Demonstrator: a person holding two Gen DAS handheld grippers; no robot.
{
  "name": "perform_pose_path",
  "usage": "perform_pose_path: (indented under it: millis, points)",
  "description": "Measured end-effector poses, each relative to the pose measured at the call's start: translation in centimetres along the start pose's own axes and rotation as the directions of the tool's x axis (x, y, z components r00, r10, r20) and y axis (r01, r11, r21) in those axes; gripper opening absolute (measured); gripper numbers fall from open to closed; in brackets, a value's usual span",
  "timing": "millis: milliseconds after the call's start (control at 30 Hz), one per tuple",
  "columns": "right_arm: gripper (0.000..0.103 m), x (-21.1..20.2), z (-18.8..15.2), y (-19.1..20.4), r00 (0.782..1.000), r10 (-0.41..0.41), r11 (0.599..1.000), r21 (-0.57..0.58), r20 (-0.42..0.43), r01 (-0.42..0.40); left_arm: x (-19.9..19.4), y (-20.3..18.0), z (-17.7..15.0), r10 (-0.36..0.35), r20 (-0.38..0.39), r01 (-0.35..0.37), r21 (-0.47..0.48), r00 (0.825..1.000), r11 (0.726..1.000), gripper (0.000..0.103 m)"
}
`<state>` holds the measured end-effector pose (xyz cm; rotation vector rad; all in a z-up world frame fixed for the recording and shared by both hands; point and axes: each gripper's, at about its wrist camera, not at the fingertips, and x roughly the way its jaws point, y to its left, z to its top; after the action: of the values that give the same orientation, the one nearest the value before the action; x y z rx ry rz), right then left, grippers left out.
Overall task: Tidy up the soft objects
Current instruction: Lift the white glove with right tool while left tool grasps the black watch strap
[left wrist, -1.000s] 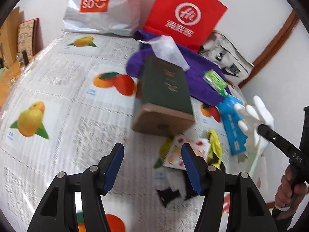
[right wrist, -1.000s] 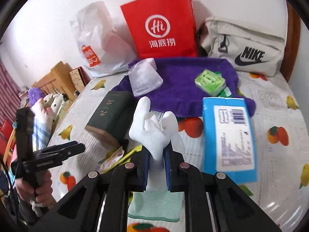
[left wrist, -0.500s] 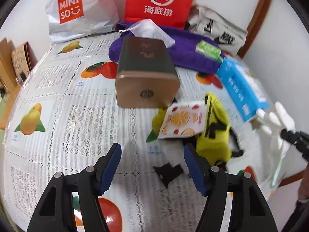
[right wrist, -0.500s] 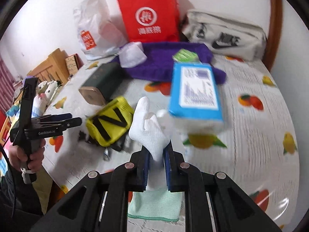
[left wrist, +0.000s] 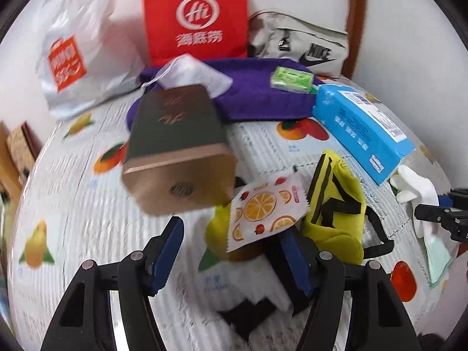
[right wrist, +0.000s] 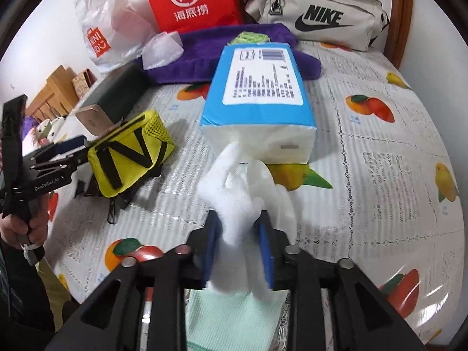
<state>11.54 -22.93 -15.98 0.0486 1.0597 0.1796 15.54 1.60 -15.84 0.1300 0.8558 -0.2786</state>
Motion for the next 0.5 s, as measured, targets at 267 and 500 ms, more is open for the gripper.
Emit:
perform_pose_path:
  millis: [267,500]
  points:
    - [0.067,0.3,-1.0,0.0,0.999,-0.051,0.998,-0.022,0.001,0.051,0.5,-1.2,0.6,-0.027,0.043,0.025,0.038,0.999,0.999,0.052]
    - [0.075,0.8,-1.4,-0.2,0.998,-0.055,0.998,-0.005,0.009,0.055,1.4,-2.0,1.1,-0.064,0.03,0.063,0.039,0.997,0.997,0.014]
